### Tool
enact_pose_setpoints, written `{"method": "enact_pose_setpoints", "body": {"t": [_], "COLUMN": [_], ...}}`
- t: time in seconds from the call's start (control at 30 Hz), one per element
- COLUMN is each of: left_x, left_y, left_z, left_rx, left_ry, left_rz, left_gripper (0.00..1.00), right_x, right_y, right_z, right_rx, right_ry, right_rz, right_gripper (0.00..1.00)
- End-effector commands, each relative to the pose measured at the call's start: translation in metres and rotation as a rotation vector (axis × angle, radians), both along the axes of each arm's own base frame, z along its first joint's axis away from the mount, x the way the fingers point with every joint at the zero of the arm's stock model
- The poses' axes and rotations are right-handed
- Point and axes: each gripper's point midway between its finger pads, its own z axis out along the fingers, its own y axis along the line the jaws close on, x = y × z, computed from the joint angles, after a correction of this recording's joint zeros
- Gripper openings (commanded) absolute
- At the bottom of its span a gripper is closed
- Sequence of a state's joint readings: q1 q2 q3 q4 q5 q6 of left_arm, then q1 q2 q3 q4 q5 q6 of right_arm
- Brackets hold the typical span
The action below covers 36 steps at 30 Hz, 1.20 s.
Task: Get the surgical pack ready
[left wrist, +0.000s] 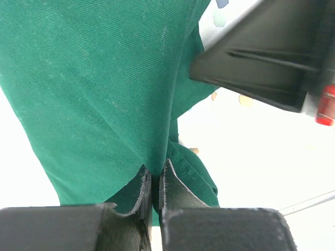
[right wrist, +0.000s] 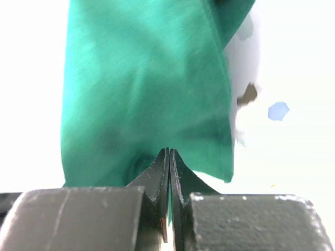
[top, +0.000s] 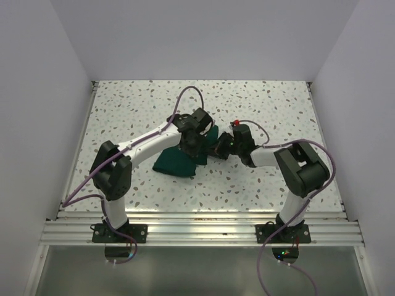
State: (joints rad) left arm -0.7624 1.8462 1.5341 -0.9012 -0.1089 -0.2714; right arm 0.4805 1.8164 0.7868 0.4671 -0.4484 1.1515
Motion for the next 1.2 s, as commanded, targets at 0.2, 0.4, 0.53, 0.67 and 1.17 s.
{"method": "enact_pose_setpoints", "body": {"t": [0.2,0.4,0.53,0.67,1.17], "left_x": [0.009,0.007,0.002,-0.006,-0.009], "left_y": [-0.02,-0.04,-0.052,-0.052,-0.014], "left_z": [0.032,0.054,0.062,0.051,0.022], "left_rx": [-0.153,-0.243,-0.275,-0.259,-0.158], "left_ry": [-0.041,-0.042,-0.054,-0.013,-0.002], "left_rz": [-0.015,-0.043,-0.076,-0.076,-0.009], "left_gripper": [0.0,0.0,0.0,0.0,0.0], "right_x": [-0.023,0.005,0.03,0.044,0.016], "right_y": [-0.001,0.039,0.069,0.072,-0.025], "right_z": [0.047,0.05,0.048,0.041,0.027], "right_rx": [0.007,0.056,0.124,0.053,-0.092], "right_ry": [-0.151,-0.195,-0.262,-0.251,-0.145], "right_rz": [0.105,0.099,0.014,-0.032,0.061], "right_gripper": [0.0,0.0,0.0,0.0,0.0]}}
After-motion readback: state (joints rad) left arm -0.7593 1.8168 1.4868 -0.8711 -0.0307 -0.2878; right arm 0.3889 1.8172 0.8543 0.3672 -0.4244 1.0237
